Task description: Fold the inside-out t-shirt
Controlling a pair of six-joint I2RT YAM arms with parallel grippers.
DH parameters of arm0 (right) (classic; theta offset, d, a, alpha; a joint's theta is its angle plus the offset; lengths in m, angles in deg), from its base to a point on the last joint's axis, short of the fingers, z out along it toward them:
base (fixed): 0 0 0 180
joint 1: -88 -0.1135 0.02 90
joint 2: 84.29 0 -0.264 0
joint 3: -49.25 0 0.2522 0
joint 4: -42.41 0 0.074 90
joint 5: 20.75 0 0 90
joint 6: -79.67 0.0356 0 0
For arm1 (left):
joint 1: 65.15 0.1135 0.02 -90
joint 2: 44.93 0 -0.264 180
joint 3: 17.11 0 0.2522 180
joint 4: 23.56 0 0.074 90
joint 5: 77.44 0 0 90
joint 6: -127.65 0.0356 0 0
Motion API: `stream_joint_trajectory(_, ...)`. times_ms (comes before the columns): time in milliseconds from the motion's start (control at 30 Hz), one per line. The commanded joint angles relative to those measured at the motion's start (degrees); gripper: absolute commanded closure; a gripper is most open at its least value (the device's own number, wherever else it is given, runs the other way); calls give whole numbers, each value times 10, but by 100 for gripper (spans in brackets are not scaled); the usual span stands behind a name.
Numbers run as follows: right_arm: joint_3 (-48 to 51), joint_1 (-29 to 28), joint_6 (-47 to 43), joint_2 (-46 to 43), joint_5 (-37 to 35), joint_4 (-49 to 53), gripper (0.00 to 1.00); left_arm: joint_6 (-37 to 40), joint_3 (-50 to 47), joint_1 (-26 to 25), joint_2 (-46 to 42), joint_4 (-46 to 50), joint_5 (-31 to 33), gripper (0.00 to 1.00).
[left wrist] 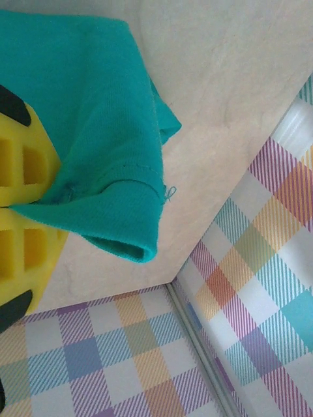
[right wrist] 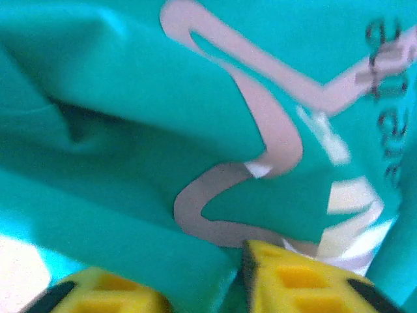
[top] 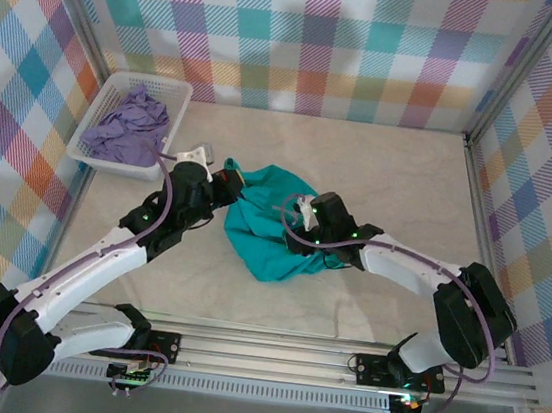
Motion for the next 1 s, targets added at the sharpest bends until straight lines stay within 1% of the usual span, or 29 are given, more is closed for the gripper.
stream_joint_trajectory(0, -42, 20, -69, -24, 49, -28, 88, 33, -17, 12, -33, 43, 49, 100)
stream_joint_trajectory(33, -51, 31, -84, -32, 104, -27, 92, 43, -30, 19, -43, 61, 62, 99)
stream_joint_trajectory(67, -65, 39, -97, -34, 155, -23, 95, 50, -44, 29, -51, 78, 74, 94)
stream_joint_trajectory(133, -98, 45, -116, -28, 243, -18, 99, 71, -76, 50, -66, 87, 72, 85)
stream_joint_trajectory(200, -135, 46, -130, -10, 307, -8, 100, 119, -86, 59, -71, 107, 55, 76)
stream_joint_trajectory(233, -162, 46, -145, 2, 334, 12, 100, 150, -82, 58, -74, 130, 47, 68)
stream_joint_trajectory(267, -187, 46, -160, 15, 348, 35, 100, 175, -77, 58, -80, 157, 44, 61)
stream_joint_trajectory(333, -227, 48, -190, 37, 362, 70, 100, 214, -79, 55, -108, 173, 39, 51)
stream_joint_trajectory(400, -256, 51, -196, 57, 376, 91, 100, 250, -97, 46, -155, 148, 21, 42)
stream_joint_trajectory(433, -269, 52, -195, 67, 384, 97, 100, 263, -111, 39, -181, 128, 0, 37)
stream_joint_trajectory(467, -282, 52, -193, 75, 395, 105, 100, 265, -123, 32, -199, 87, -20, 25)
stream_joint_trajectory(500, -291, 53, -192, 82, 405, 108, 100, 266, -131, 26, -207, 63, -39, 20)
stream_joint_trajectory(567, -302, 53, -188, 90, 413, 113, 100, 276, -133, 7, -195, 36, -62, 17)
stream_joint_trajectory(700, -311, 58, -183, 89, 419, 126, 100, 324, -111, -29, -125, 28, -53, 16)
stream_joint_trajectory(800, -307, 63, -179, 85, 419, 130, 100, 344, -99, -37, -71, 2, -69, 17)
stream_joint_trajectory(833, -306, 64, -178, 84, 420, 131, 100, 346, -95, -38, -54, -6, -74, 18)
stream_joint_trajectory(900, -300, 64, -179, 83, 421, 134, 100, 350, -85, -38, -24, -12, -51, 22)
stream_joint_trajectory(967, -294, 65, -182, 79, 421, 138, 100, 360, -77, -38, 3, -24, -29, 28)
